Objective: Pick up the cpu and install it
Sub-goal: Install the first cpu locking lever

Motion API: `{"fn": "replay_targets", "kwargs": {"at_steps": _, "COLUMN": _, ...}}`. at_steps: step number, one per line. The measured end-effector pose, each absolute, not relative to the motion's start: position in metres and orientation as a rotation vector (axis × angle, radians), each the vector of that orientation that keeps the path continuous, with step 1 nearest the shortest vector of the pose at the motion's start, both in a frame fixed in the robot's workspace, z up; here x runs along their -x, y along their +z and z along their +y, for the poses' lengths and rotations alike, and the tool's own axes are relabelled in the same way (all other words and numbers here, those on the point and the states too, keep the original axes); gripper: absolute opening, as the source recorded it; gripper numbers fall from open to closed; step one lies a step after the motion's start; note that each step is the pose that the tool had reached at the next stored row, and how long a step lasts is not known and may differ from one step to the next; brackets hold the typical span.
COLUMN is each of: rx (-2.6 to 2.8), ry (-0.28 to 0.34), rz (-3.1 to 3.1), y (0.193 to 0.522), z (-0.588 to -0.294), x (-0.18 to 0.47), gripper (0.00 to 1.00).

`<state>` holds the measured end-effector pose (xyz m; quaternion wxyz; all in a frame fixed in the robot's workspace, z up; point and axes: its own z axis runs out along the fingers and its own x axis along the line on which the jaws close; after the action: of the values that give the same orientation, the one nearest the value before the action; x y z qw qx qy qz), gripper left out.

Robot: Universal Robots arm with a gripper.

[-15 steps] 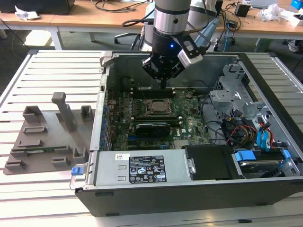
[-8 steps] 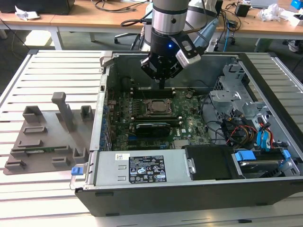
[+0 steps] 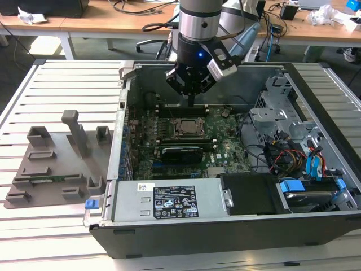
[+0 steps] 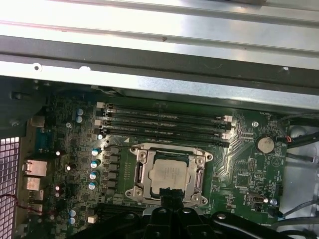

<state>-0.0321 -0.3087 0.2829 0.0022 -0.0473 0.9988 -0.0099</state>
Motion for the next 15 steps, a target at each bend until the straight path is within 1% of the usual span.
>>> {"fn": "replay_targets", "kwargs": {"at_steps": 15, "rx": 0.148, "ry": -0.031, "rz": 3.133, "y": 0.283, "z": -0.309, "x": 0.05, "gripper": 0.11}}
